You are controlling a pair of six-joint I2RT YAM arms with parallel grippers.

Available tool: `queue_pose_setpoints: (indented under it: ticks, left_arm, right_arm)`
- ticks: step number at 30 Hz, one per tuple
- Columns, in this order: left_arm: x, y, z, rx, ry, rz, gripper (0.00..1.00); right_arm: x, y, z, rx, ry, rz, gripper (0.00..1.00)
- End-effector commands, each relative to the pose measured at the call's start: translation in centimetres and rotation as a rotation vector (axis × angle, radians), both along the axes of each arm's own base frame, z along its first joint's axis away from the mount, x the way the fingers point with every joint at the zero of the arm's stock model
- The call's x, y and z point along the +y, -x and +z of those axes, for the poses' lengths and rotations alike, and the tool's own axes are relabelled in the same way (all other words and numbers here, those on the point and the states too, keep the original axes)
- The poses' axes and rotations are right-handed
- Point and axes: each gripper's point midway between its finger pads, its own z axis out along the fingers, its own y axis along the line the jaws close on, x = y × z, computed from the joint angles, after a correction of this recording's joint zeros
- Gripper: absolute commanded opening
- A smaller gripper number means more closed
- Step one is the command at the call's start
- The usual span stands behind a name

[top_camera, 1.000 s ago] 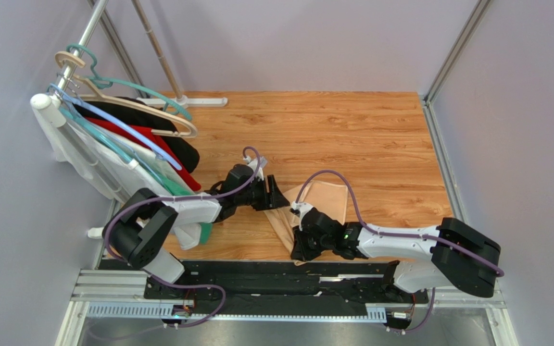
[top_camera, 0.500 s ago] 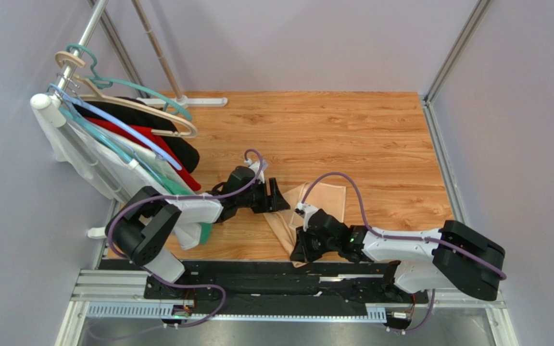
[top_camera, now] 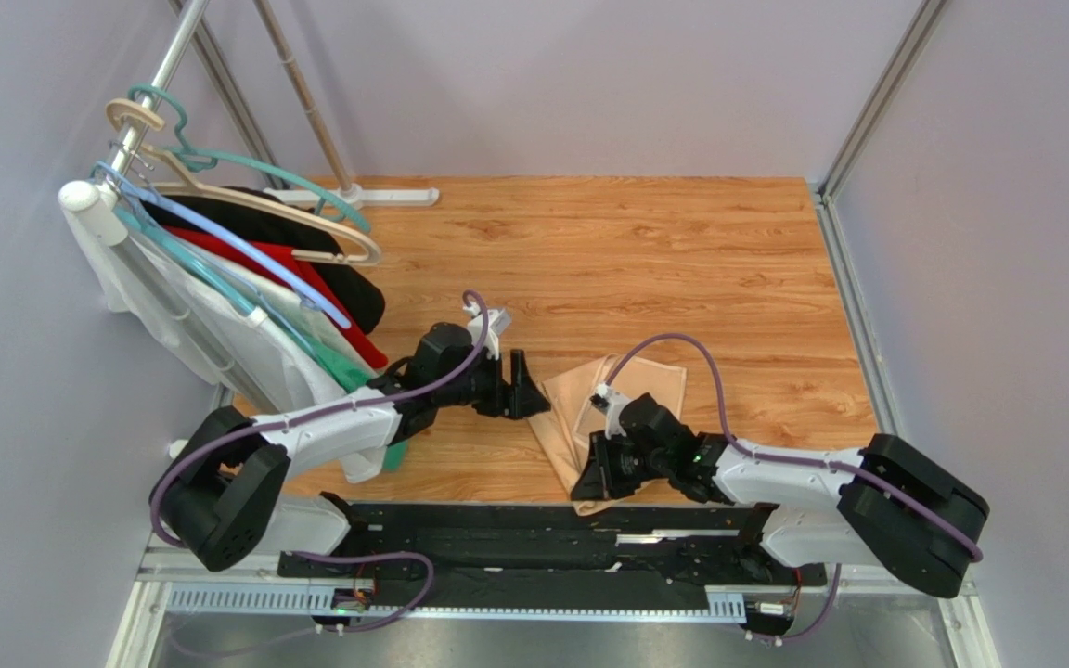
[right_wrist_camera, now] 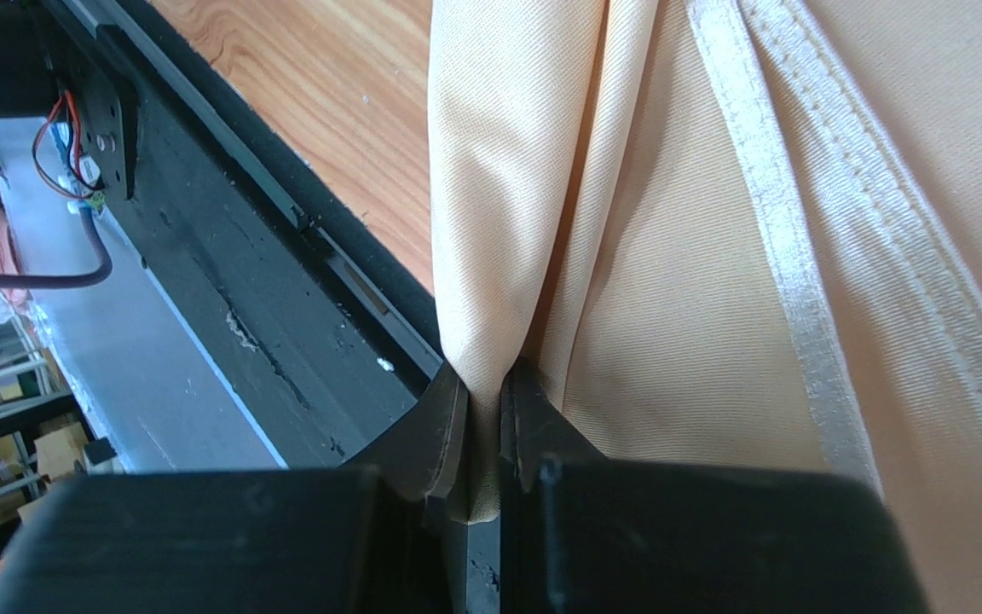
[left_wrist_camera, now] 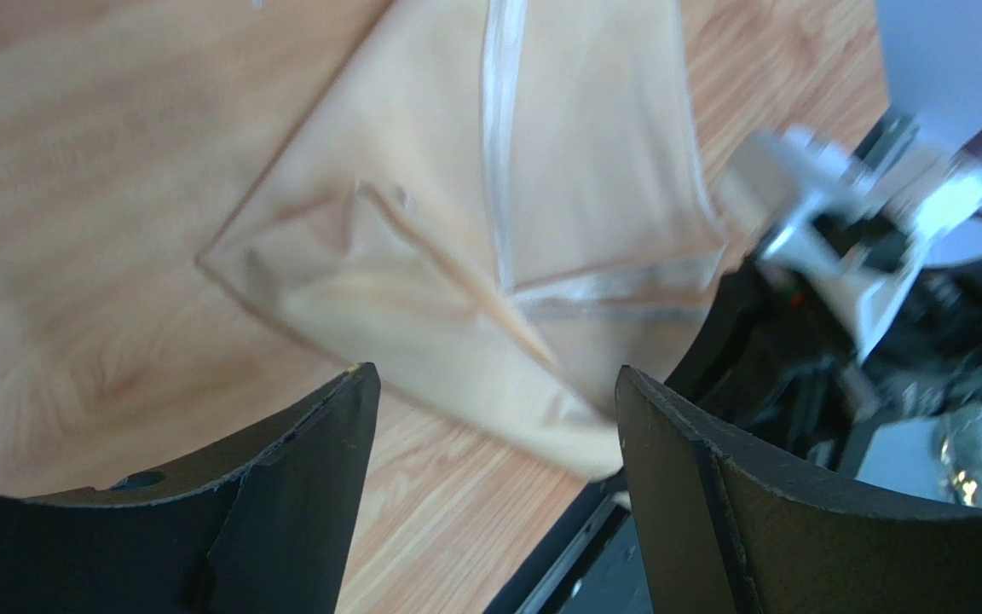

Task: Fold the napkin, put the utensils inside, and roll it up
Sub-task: Roll the napkin with the utensil

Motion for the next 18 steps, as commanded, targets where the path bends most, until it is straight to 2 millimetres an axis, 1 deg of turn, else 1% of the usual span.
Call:
queue_pose_setpoints:
  ticks: [1,2,4,5,7,9,10,11,14,16,18]
  left_arm:
    - [1.0,2.5,-0.9,-0.061,-0.034,-0.111,0.77]
    - [1.2,2.4,0.0,-0.126,-0.033,-0.134,0.77]
    - [1.6,2.5,0.3,-0.193,-0.05,-0.155,0.77]
    - [1.7,2.4,0.8,-0.265,-0.063,-0.186,0.77]
    - [1.6,2.6,1.6,-0.335,-0.064,-0.218,0.77]
    - [0.9,2.7,2.9,-0.433,-0.038,-0.255,0.77]
    - [0.7,2.9,2.9,-0.456,-0.025,-0.268,0.77]
    - [0.2,2.9,4.0,-0.527,0.005,-0.293,0.77]
    - [-0.7,3.0,3.7,-0.591,-0.012,-0.353,0.76]
    - [-1.6,2.9,2.9,-0.577,-0.024,-0.397,0.76]
    - [-2.6,2.9,2.8,-0.588,-0.011,-0.425,0.76]
  right_arm:
    - [-1.5,0.3,-0.9,0.051,0.037,0.033,0.0]
    - [-1.6,0.3,-0.9,0.063,0.029,0.044,0.0]
    - [-1.7,0.4,-0.4,0.09,-0.01,0.081,0.0]
    - [-1.7,0.3,-0.3,0.097,-0.024,0.091,0.0]
    - [-2.1,0.2,-0.3,0.128,-0.046,0.111,0.0]
    - [-2.1,0.0,-0.3,0.147,-0.056,0.122,0.0]
    - [-2.1,-0.1,-0.2,0.153,-0.069,0.128,0.0]
    - [-2.1,-0.2,-0.2,0.159,-0.072,0.132,0.0]
    - [-2.0,-0.4,-0.3,0.181,-0.087,0.14,0.0]
    - [-2.0,-0.5,-0.3,0.195,-0.091,0.139,0.0]
    - [-2.1,-0.6,-0.4,0.199,-0.091,0.136,0.0]
